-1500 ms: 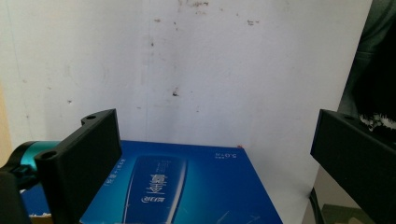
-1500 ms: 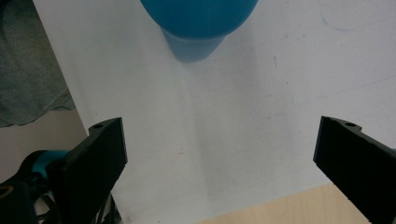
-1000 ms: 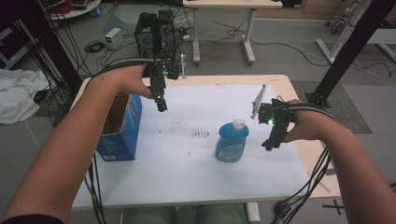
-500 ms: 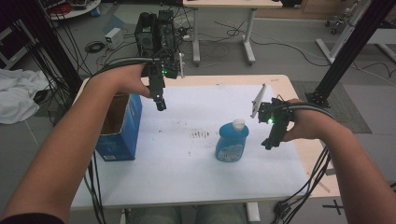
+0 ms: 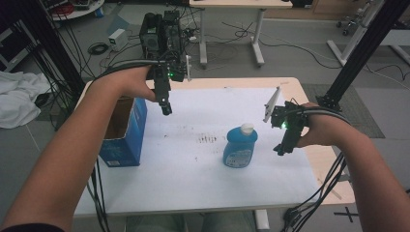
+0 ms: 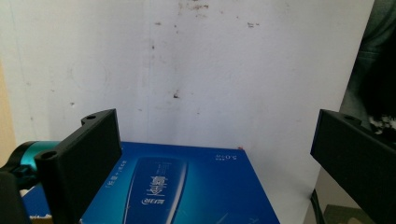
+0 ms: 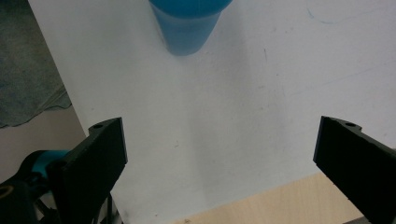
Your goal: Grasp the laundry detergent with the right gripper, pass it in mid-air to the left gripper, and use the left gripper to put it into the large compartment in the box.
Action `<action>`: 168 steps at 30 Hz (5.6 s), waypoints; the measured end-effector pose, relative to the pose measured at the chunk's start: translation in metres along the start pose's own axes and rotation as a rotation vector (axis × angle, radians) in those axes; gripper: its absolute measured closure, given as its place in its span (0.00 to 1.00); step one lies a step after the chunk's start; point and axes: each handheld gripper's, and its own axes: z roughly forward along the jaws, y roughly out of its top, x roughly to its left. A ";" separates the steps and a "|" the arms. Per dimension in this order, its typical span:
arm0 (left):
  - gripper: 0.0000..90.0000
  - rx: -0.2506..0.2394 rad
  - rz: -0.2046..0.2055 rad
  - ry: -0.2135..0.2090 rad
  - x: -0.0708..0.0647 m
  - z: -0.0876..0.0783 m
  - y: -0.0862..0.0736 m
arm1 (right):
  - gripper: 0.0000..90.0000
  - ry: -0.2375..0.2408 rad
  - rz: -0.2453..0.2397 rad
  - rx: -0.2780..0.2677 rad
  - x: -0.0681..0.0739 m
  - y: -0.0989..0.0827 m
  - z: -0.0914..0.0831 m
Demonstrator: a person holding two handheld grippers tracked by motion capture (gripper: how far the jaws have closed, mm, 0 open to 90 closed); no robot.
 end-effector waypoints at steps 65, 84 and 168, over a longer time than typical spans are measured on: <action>0.02 0.004 -0.007 0.005 -0.009 0.001 -0.001 | 0.02 0.119 0.250 -0.753 0.011 -0.071 0.050; 0.02 -0.002 0.000 0.019 -0.010 0.005 0.000 | 0.02 0.141 0.246 -0.664 0.019 -0.060 0.088; 0.02 -0.001 -0.020 0.009 -0.009 0.014 -0.016 | 0.31 0.117 0.122 -0.842 0.017 -0.013 0.132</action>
